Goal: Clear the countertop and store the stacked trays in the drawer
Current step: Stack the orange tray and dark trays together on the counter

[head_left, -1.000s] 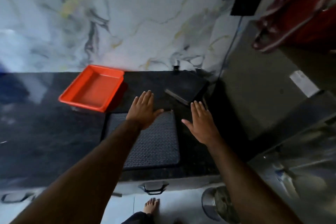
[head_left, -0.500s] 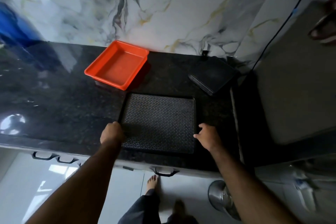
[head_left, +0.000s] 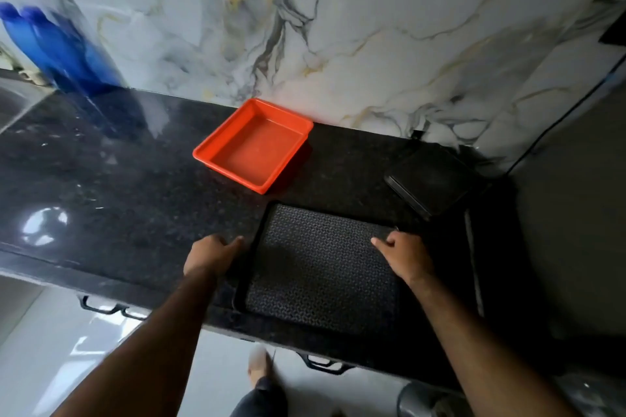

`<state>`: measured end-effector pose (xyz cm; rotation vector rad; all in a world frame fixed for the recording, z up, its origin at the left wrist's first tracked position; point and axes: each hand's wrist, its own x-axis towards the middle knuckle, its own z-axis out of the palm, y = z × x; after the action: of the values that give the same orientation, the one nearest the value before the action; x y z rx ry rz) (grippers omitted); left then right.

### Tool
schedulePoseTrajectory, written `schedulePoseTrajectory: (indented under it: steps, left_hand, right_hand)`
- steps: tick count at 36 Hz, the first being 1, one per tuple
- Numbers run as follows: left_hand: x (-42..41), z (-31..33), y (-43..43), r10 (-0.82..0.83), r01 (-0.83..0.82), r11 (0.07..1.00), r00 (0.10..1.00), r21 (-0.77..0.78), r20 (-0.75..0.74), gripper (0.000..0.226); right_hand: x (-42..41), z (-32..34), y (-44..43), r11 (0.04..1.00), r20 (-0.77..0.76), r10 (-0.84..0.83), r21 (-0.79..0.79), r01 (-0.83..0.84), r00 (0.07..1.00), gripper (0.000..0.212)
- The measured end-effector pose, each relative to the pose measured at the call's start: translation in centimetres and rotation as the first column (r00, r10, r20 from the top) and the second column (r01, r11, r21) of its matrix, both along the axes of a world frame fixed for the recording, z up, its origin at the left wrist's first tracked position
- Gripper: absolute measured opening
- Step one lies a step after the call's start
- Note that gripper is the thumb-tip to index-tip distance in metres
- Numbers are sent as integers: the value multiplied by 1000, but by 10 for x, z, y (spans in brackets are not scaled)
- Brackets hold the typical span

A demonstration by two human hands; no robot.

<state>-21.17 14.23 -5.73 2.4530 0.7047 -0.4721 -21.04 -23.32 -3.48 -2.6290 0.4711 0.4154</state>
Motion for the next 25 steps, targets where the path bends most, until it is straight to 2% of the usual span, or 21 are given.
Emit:
schedulePoseTrajectory:
  steps: [3, 5, 8, 9, 10, 11, 12, 13, 14, 16, 17, 19, 20, 22, 25]
  left_hand:
    - [41, 7, 8, 62, -54, 994, 995, -98, 81, 57]
    - [67, 6, 14, 98, -79, 985, 988, -151, 123, 51]
    - [106, 2, 20, 208, -155, 938, 967, -311, 146, 46]
    - [120, -3, 22, 277, -208, 883, 955, -420, 109, 47]
    - [132, -7, 23, 358, -279, 776, 933, -566, 31, 46]
    - [142, -13, 24, 430, -352, 620, 900, -702, -72, 48]
    - [151, -16, 25, 476, -407, 468, 864, -784, -164, 49]
    - [160, -22, 27, 489, -438, 371, 842, -819, -228, 49]
    - [166, -25, 28, 491, -452, 331, 832, -828, -258, 48]
    - [177, -33, 29, 493, -447, 338, 834, -829, -249, 42]
    - [182, -37, 30, 492, -437, 358, 839, -825, -231, 35]
    - [187, -41, 29, 498, -415, 387, 846, -824, -192, 16]
    - [189, -42, 29, 510, -412, 396, 842, -821, -176, 10]
    - [191, -41, 28, 539, -418, 389, 826, -821, -165, 4]
    - [190, -32, 28, 550, -432, 415, 820, -801, -158, 9]
  right_hand:
    - [49, -1, 42, 983, 37, 33, 178, -39, 999, 34]
    - [80, -9, 77, 935, 21, -2, 355, -6, 1000, 29]
    - [123, -29, 128, 855, 4, -69, 515, 57, 998, 63]
    - [136, -38, 143, 833, -2, -78, 549, 67, 997, 76]
    - [147, -42, 158, 810, -22, -85, 580, 82, 996, 85]
    - [153, -39, 172, 787, -48, -90, 608, 101, 995, 88]
    - [160, -38, 186, 770, -74, -89, 628, 115, 993, 88]
    - [167, -41, 197, 761, -97, -84, 636, 127, 992, 86]
    - [173, -41, 207, 762, -111, -78, 634, 131, 991, 82]
    - [183, -47, 219, 775, -126, -65, 619, 129, 990, 72]
    - [186, -47, 223, 776, -131, -56, 619, 126, 990, 60]
    - [187, -39, 229, 725, -144, -83, 670, 158, 986, 22]
    - [186, -34, 230, 672, -174, -117, 711, 207, 978, 15]
    - [182, -25, 229, 551, -253, -172, 777, 306, 952, 19]
    - [173, -18, 220, 474, -288, -211, 806, 355, 934, 11]
